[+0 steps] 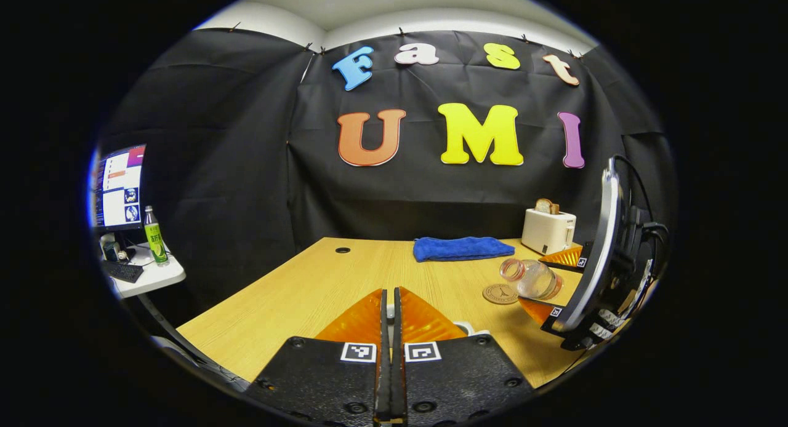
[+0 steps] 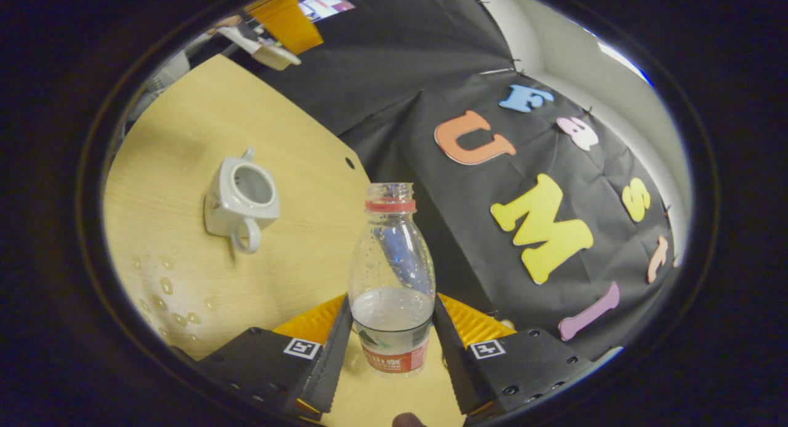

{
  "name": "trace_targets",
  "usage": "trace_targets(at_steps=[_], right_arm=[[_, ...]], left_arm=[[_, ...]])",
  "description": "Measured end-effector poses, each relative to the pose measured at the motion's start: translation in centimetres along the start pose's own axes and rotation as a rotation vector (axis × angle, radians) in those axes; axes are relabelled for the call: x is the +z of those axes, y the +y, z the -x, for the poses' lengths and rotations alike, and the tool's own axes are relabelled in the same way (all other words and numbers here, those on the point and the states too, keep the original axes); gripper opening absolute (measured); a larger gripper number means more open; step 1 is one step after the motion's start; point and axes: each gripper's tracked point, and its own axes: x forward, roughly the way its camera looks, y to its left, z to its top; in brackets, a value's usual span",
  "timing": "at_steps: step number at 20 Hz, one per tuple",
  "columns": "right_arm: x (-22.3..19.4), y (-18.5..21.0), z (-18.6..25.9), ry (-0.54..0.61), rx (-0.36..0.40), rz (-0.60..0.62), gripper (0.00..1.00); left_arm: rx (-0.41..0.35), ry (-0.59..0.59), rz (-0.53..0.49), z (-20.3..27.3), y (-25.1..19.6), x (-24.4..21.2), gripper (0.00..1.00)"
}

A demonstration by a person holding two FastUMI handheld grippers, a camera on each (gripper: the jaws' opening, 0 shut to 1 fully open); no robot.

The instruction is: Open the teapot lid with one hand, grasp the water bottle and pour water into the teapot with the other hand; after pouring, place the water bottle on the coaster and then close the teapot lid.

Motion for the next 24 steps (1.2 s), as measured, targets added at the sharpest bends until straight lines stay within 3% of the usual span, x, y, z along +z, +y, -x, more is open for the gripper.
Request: trace_targets(at_steps=[9, 16, 24], right_arm=[[1.6, 0.4, -0.9, -0.05, -0.048, 0.302, 0.73], [1.8, 1.7, -1.5, -0.051, -0.018, 0.435, 0.73], [3.1, 1.7, -1.3, -0.09, -0.05, 0.585, 0.73]], left_arm=[[-0.008, -0.024, 0.006, 0.4, 0.5, 0.8, 0.03], [0.002, -0.034, 0.018, 0.7, 1.4, 1.1, 0.03], [0.006, -0.034, 0.014, 0.9, 1.8, 1.1, 0.03]])
